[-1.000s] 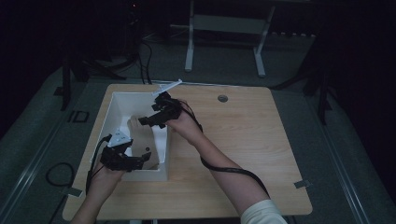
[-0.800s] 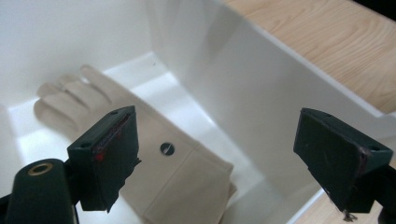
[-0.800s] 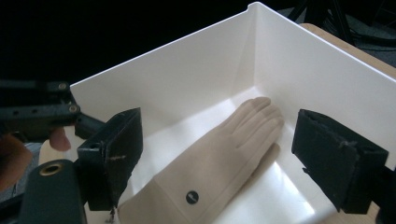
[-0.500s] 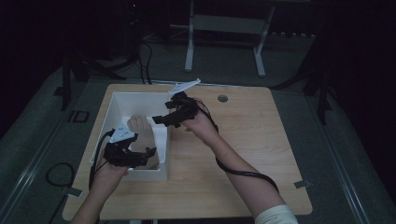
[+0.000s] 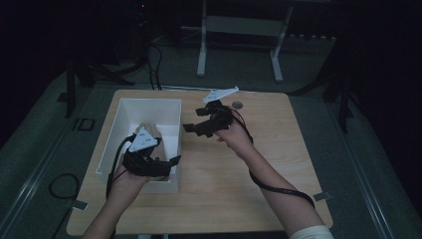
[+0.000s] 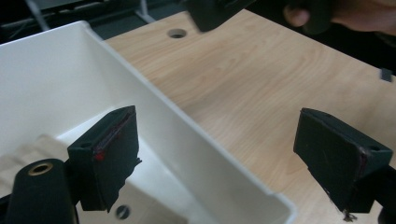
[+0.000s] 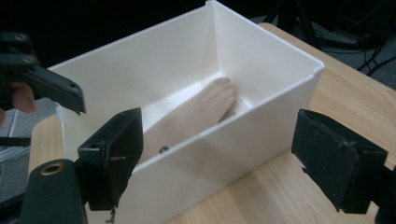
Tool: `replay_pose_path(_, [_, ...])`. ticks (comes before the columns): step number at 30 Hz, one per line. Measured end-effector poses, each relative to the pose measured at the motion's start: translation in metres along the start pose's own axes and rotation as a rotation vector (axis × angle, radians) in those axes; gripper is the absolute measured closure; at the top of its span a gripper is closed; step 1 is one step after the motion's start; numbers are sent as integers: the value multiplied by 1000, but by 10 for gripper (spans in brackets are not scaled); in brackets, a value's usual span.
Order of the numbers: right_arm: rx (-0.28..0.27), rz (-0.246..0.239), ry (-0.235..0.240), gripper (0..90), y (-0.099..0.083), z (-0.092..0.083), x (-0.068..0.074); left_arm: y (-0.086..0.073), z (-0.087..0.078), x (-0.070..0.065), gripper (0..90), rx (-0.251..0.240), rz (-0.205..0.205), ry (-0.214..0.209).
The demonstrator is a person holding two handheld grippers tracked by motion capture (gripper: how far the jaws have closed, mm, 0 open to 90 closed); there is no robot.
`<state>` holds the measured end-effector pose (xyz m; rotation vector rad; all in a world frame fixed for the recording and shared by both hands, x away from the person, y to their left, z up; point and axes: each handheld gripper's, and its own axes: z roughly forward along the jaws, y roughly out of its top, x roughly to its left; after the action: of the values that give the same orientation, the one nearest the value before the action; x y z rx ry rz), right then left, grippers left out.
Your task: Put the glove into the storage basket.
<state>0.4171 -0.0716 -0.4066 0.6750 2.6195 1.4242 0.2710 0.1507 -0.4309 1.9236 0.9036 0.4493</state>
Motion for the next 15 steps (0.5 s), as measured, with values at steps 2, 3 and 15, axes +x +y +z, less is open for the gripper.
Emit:
replay_pose_path(2, [-2,8,1,166,-6,-4,-3,2,3,-5,147,5,7,-25])
replay_pose_path(3, [-2,8,1,166,-6,-4,-3,3,5,-8,147,3,9,-37])
replay_pose_path(15, [4,18,-6,165,-47,-19,-11,12,27,-54,147,11,83,-154])
